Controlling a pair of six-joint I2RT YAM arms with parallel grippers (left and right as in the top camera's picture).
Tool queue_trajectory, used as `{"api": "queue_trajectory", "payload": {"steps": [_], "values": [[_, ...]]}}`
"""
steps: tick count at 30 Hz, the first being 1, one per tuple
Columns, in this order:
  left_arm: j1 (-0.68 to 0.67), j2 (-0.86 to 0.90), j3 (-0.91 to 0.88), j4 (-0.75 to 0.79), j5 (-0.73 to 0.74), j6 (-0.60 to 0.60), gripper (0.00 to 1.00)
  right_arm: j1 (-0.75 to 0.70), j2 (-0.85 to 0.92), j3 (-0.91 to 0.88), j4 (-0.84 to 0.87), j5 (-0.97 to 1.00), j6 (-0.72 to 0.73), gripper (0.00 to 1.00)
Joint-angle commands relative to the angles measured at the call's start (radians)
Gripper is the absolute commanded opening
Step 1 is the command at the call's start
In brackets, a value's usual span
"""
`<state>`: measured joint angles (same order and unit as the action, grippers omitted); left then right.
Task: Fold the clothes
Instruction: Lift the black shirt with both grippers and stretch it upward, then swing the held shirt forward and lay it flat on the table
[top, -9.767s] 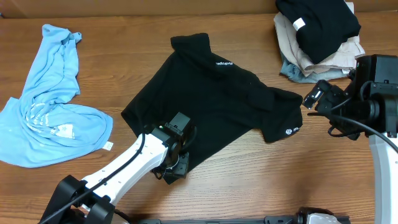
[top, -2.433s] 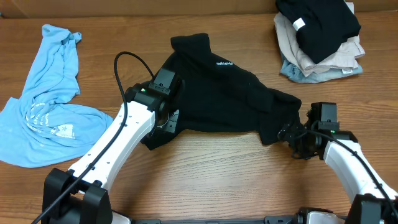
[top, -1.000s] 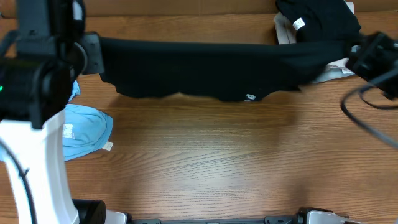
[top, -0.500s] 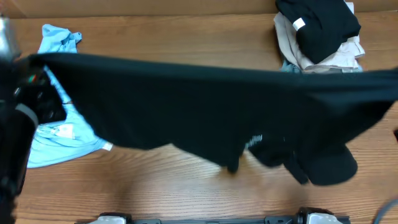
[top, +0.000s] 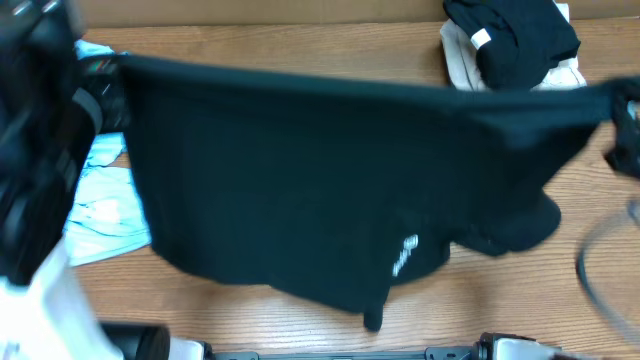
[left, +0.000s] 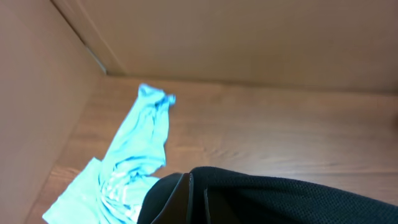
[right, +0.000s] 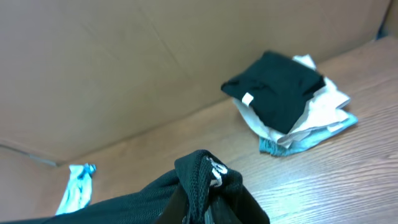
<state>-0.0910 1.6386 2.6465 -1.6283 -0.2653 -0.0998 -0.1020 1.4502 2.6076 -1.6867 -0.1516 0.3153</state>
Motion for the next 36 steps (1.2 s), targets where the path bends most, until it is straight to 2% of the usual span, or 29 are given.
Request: {"api": "queue_trajectory", "payload": {"steps": [1,8,13,16,21,26,31,36], "values": [[0.018,0.105,-0.012,0.026,-0.091,0.027,0.04,-0.003,0.114,-0.01,0.051,0.001,-0.039,0.04],[0.082,0.289,-0.012,0.312,-0.076,0.055,0.04,0.003,0.319,-0.009,0.379,-0.122,-0.054,0.04],[0.119,0.292,-0.01,0.466,-0.061,0.061,0.04,0.003,0.344,-0.009,0.563,-0.153,-0.05,0.04],[0.134,0.288,-0.006,0.507,0.013,0.076,0.04,0.003,0.344,-0.009,0.616,-0.154,-0.052,0.04],[0.142,0.324,-0.007,0.426,0.103,0.076,0.04,0.003,0.386,-0.01,0.594,-0.172,-0.088,0.04],[0.143,0.434,-0.007,0.244,0.13,0.074,0.04,0.003,0.491,-0.04,0.48,-0.236,-0.152,0.04],[0.143,0.566,-0.007,0.042,0.194,0.072,0.04,0.003,0.578,-0.14,0.365,-0.243,-0.19,0.04],[0.143,0.646,-0.01,-0.061,0.243,0.058,0.04,0.003,0.587,-0.25,0.29,-0.243,-0.189,0.04]]}}
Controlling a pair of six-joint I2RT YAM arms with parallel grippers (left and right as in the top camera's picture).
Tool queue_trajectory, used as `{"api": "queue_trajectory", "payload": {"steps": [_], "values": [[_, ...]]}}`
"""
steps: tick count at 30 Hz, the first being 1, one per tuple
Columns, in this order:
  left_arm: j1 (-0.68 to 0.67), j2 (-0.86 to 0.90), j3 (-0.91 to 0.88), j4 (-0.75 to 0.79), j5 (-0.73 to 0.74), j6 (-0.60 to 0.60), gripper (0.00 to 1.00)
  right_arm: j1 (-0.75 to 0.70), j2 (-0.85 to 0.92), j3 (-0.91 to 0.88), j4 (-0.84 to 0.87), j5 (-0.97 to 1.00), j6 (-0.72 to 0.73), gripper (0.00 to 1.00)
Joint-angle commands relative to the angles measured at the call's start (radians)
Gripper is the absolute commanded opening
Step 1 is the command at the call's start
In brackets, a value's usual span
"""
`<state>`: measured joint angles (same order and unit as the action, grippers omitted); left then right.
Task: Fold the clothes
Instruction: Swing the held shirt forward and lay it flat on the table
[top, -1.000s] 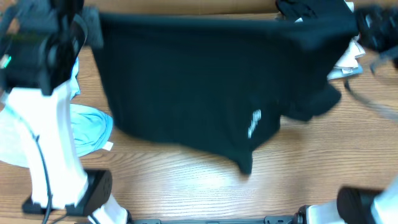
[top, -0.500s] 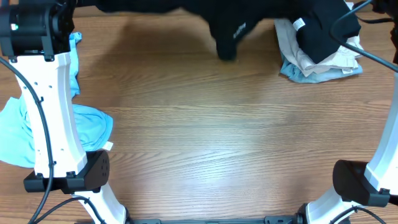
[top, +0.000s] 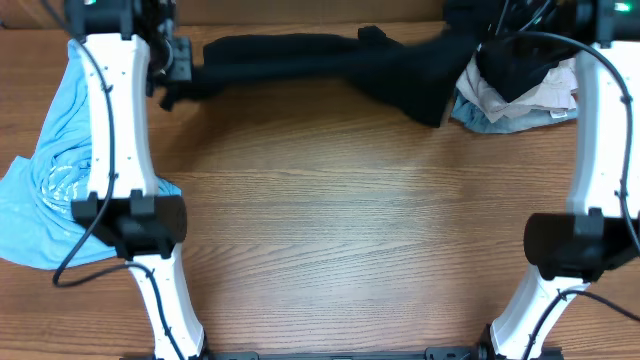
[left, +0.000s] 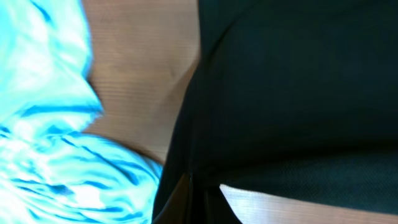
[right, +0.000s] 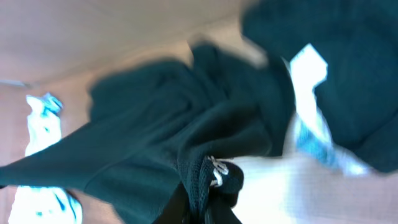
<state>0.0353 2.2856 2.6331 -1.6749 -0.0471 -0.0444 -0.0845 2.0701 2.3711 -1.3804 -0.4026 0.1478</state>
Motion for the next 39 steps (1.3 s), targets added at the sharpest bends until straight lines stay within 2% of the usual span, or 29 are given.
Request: {"api": "queue_trajectory", "payload": {"steps": [1,7,14,18,25,28,33,39], "values": [[0.017,-0.001,-0.006,-0.015,0.043,0.002,0.04,-0.014,-0.033,-0.02,-0.039,0.01,-0.022,0.04],[0.015,-0.066,-0.066,-0.015,0.142,0.0,0.04,-0.014,-0.048,-0.025,-0.198,0.106,-0.017,0.04],[0.01,-0.289,-0.421,-0.011,0.099,-0.012,0.04,-0.014,-0.118,-0.082,-0.313,0.125,-0.017,0.04],[0.01,-0.418,-0.617,0.038,0.089,-0.013,0.04,-0.014,-0.236,-0.234,-0.293,0.159,0.013,0.04],[0.01,-0.665,-0.964,0.138,0.092,-0.066,0.04,-0.014,-0.598,-0.68,-0.128,0.201,0.066,0.04],[0.01,-0.764,-1.11,0.178,0.15,-0.092,0.04,-0.014,-0.735,-0.844,-0.101,0.205,0.08,0.04],[0.01,-0.881,-1.325,0.195,0.205,-0.121,0.04,-0.014,-0.902,-1.057,-0.121,0.238,0.118,0.04],[0.01,-0.94,-1.495,0.204,0.204,-0.148,0.04,-0.014,-0.986,-1.17,-0.153,0.238,0.155,0.04]]}}
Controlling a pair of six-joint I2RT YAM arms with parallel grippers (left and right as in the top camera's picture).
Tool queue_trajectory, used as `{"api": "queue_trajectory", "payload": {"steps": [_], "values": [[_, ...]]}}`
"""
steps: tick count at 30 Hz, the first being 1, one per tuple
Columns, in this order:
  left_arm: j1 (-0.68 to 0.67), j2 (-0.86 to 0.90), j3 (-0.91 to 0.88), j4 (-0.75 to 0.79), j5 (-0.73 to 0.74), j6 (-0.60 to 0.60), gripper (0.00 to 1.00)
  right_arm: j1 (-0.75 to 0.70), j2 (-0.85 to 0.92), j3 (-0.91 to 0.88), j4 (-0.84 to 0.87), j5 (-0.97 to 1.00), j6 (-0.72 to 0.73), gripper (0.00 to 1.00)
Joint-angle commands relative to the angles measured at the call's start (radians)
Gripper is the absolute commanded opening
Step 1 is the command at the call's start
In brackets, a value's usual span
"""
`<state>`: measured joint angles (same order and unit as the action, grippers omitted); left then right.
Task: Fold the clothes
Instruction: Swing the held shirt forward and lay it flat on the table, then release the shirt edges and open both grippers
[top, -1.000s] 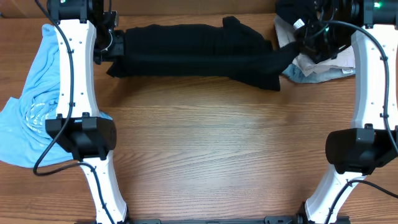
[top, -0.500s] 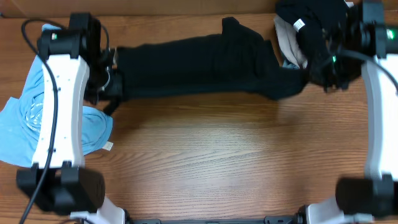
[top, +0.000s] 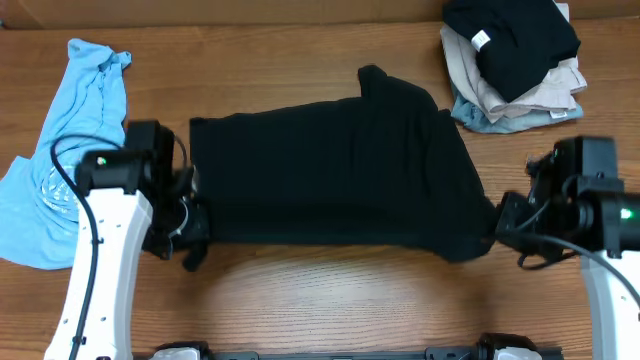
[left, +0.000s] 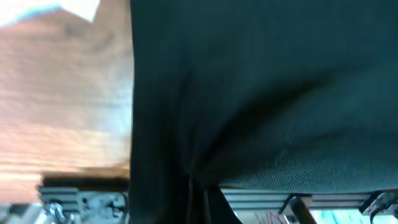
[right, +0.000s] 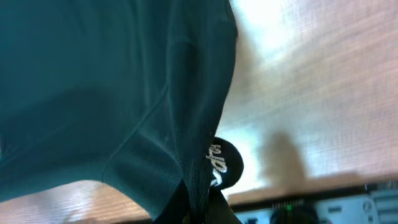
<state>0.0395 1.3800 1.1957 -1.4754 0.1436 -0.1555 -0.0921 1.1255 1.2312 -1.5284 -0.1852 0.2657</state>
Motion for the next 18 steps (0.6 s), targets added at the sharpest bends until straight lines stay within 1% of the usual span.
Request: {"api": "queue_trajectory", "payload": {"steps": [1,4,7,13,18], "values": [[0.005,-0.036,-0.077,0.013,0.014,-0.051,0.04,-0.006,-0.047,-0.038,-0.013,0.021,0.046,0.04],[0.005,-0.036,-0.09,0.037,0.014,-0.082,0.04,-0.006,-0.049,-0.04,-0.02,0.021,0.05,0.04],[0.006,-0.035,-0.09,0.066,0.009,-0.102,0.04,-0.006,-0.042,-0.04,0.018,0.021,0.05,0.04],[0.006,-0.033,-0.102,0.183,-0.002,-0.161,0.04,-0.006,0.039,-0.04,0.16,0.02,0.049,0.04],[0.006,-0.029,-0.144,0.287,-0.062,-0.225,0.04,-0.006,0.148,-0.04,0.292,0.01,0.044,0.04]]}}
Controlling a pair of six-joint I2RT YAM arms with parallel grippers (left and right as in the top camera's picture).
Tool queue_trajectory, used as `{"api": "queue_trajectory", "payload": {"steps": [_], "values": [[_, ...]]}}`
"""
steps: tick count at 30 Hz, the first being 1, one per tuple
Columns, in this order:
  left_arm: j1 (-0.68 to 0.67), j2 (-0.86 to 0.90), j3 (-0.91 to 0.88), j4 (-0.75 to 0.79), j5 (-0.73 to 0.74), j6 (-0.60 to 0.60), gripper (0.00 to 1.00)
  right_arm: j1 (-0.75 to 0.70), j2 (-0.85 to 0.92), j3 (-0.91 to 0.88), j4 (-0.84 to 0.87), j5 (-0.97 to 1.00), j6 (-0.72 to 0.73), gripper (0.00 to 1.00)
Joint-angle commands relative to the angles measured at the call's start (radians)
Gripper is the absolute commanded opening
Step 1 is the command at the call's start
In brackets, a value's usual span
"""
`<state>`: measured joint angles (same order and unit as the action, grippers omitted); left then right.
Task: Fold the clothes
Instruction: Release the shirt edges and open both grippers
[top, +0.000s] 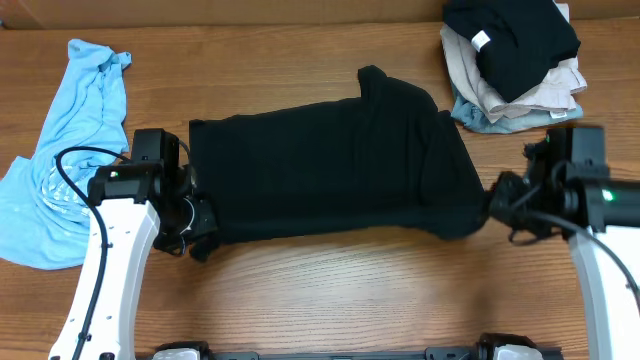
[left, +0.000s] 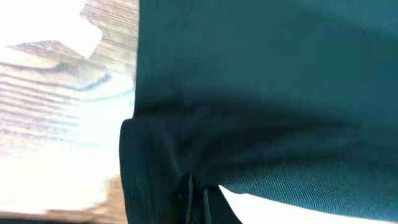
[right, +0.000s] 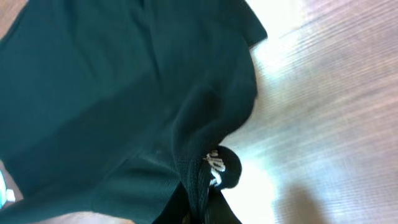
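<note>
A black shirt (top: 330, 165) lies spread flat across the middle of the wooden table (top: 340, 290), one sleeve pointing to the back. My left gripper (top: 197, 232) is shut on the shirt's near left corner, the cloth (left: 261, 93) pinched between its fingers. My right gripper (top: 492, 212) is shut on the near right corner, where a small white print (right: 215, 163) shows on the bunched cloth. Both corners sit low, close to the table top.
A light blue shirt (top: 65, 150) lies crumpled at the left edge of the table, beside my left arm. A stack of folded clothes (top: 515, 60), black on top of beige and grey, sits at the back right corner.
Both grippers, still shut on the shirt's near corners, have moved a little toward the back, so the near edge lies slightly further from the table's front. The shirt stays spread flat.
First both grippers held the black shirt up high, stretched wide between them. Then it was bunched along the back edge of the table. After that it lay spread flat in the middle, both near corners held, and now the near edge has shifted slightly back.
</note>
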<state>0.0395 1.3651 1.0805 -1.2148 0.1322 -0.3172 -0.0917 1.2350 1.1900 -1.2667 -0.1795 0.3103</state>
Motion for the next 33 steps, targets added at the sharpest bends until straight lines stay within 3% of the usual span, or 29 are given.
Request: {"api": "queue_trajectory", "payload": {"steps": [1,17,30,33], "values": [[0.006,-0.011,-0.037,0.05,-0.064,-0.074,0.04,-0.007,0.064,0.001,0.056,-0.004,-0.003,0.04],[0.006,0.132,-0.164,0.465,-0.069,-0.073,0.04,0.049,0.378,0.001,0.365,-0.069,-0.048,0.04],[0.006,0.309,-0.164,0.715,-0.07,-0.072,0.04,0.063,0.57,0.001,0.529,-0.037,-0.029,0.04],[0.006,0.316,-0.164,0.732,-0.089,-0.072,0.11,0.063,0.573,0.002,0.557,-0.038,-0.029,0.05]]}}
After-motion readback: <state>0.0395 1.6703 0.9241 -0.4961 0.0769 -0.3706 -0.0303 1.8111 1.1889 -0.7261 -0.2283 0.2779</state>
